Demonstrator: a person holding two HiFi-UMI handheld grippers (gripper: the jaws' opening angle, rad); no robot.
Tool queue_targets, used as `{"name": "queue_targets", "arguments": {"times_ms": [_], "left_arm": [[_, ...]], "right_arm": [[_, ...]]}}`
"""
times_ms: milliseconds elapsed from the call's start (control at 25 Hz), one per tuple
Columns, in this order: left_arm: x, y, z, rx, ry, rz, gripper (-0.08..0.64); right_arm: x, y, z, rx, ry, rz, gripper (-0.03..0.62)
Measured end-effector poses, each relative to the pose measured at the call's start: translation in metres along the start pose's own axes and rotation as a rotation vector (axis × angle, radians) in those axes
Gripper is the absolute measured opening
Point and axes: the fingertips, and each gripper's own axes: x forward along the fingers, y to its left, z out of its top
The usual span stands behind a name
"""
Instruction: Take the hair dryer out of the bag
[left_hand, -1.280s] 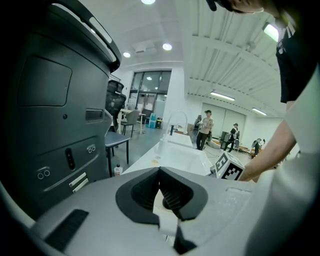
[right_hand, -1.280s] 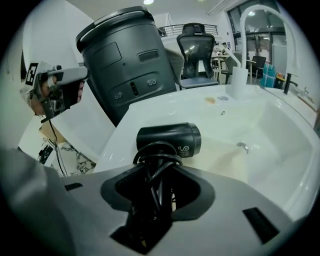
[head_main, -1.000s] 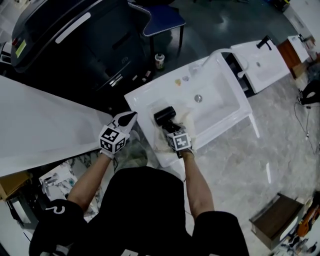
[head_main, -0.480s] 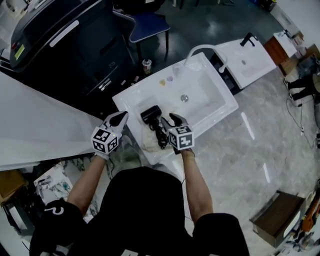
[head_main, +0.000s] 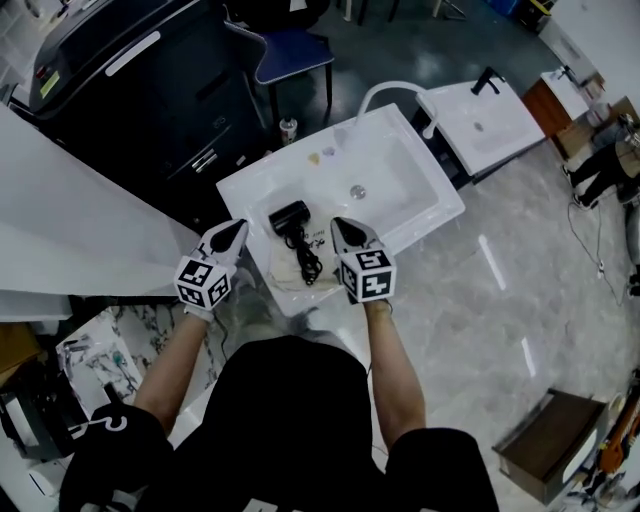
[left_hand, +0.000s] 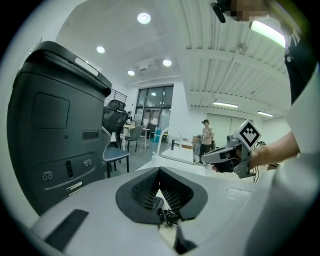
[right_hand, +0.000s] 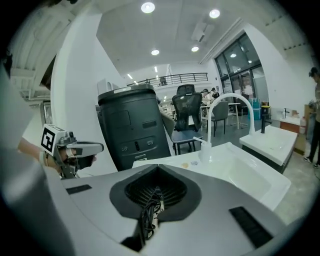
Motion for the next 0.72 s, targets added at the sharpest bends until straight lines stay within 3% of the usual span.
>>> {"name": "queue_targets", "arguments": {"times_ms": [720], "left_arm": [[-0.036,-0.024,0.001,0.013,-0.040,0.061,-0.002]], "right_arm": [[-0.030,0.024,-0.012,-0.044,-0.020,0.044,-0.005]]}}
